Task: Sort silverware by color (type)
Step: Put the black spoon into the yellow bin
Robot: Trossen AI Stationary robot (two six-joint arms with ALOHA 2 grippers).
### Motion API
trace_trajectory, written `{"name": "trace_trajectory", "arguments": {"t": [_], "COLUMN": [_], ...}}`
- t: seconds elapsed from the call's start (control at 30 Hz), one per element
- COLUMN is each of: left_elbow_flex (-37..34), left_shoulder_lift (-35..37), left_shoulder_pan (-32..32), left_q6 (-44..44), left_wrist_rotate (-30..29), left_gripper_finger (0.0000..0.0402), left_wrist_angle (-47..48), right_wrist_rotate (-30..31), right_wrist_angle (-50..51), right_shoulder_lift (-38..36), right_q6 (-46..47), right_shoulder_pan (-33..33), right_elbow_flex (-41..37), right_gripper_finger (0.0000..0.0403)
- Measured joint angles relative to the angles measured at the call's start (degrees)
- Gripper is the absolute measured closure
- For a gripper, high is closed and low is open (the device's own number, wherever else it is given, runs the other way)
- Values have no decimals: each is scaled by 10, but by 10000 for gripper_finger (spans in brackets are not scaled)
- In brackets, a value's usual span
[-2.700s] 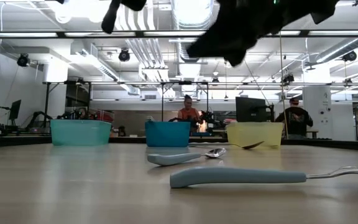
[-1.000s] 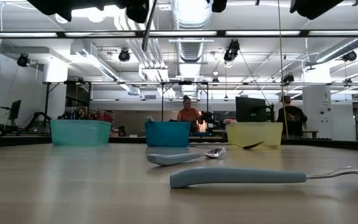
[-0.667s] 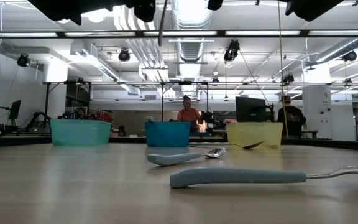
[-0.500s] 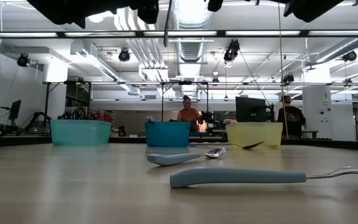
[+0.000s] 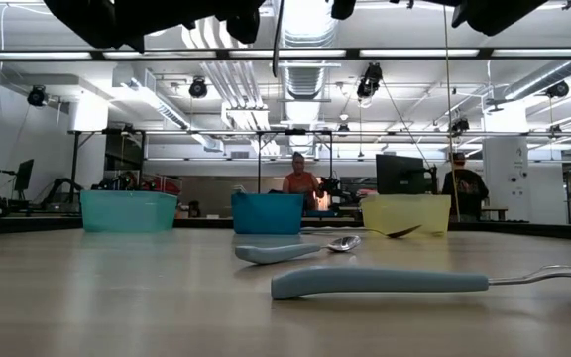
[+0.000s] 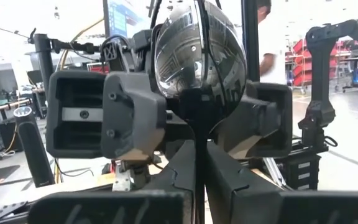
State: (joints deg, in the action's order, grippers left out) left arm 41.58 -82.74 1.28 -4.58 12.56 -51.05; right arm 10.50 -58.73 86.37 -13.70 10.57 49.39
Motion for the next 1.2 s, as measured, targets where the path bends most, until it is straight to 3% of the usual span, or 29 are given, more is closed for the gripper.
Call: {"name": "trace_trajectory", "arguments": {"t": [0.33,0.6,0.8,1.07,1.2], "left_elbow_flex": [0,0,0,-1,-1], "left_shoulder_lift": [2,2,3,7,12], "left_shoulder_pan": [0,0,0,-1,-2], "left_q6": [1,6,13,9,11], "left_wrist_rotate": [-1,-1,0,-1,0], "left_gripper_finger": [397,395,370,343,309], "left_wrist_angle": [-3,0,17,46,52], "right_wrist_rotate": [4,4,4,9,11], "right_wrist_angle": [4,9,17,23,28], "right_shoulder_lift": [0,0,-3,-9,-9], "right_q6": [-3,-2,1,3,1], "right_shoulder_pan": [0,0,0,0,0], "right_elbow_flex": [0,0,0,0,0], "right_gripper_finger": [337,337,338,385,391]}}
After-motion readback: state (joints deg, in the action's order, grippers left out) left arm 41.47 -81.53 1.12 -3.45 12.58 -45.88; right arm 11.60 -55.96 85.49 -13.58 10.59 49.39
